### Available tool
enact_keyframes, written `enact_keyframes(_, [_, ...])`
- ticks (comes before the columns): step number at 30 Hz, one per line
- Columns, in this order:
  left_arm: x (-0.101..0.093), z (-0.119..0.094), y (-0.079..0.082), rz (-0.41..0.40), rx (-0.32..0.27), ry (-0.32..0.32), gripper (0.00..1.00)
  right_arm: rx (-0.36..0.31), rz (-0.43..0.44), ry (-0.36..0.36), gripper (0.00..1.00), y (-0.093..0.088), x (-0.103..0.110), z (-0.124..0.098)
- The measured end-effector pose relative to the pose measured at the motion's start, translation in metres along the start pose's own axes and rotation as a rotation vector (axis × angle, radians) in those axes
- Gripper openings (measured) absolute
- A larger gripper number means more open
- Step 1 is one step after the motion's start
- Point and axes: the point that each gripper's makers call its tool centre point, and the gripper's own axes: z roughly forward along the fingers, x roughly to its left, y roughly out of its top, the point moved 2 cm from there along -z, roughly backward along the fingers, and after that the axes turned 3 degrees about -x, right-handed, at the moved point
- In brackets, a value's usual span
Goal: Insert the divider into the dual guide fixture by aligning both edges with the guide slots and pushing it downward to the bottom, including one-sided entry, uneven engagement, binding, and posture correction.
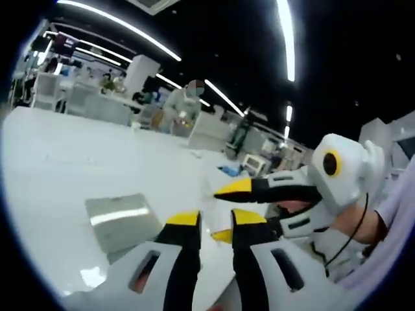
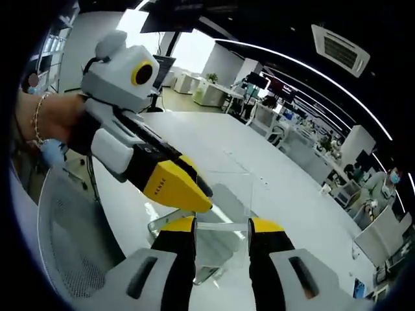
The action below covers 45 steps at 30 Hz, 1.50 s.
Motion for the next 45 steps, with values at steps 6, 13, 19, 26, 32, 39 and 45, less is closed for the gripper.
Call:
enact_keyframes(6, [0.001,0.001,-0.003,-0.010,0.010,-0.004,0.11,-0.005,-0.014,0.003,0.27,0.002,0.002,0.001])
enact_keyframes(13, [0.003,0.001,-0.006,-0.022,0.019,-0.007,0.08,-0.012,-0.031,0.006,0.27,0.005,0.003,0.002])
enact_keyframes(19, [0.005,0.001,-0.007,-0.025,0.024,-0.005,0.06,-0.018,-0.047,0.010,0.27,0.008,0.005,0.003])
enact_keyframes(26, [0.006,0.002,-0.009,-0.031,0.031,-0.004,0.04,-0.022,-0.071,0.014,0.27,0.010,0.007,0.003])
enact_keyframes(32, [0.008,0.002,-0.011,-0.033,0.041,0.003,0.01,-0.019,-0.087,0.020,0.27,0.010,0.009,0.003])
enact_keyframes(39, [0.009,0.001,-0.015,-0.042,0.053,0.009,0.00,-0.005,-0.118,0.026,0.27,0.008,0.012,0.004])
enact_keyframes(45, [0.010,0.000,-0.017,-0.067,0.048,0.015,0.00,-0.002,-0.132,0.035,0.28,0.007,0.013,0.005])
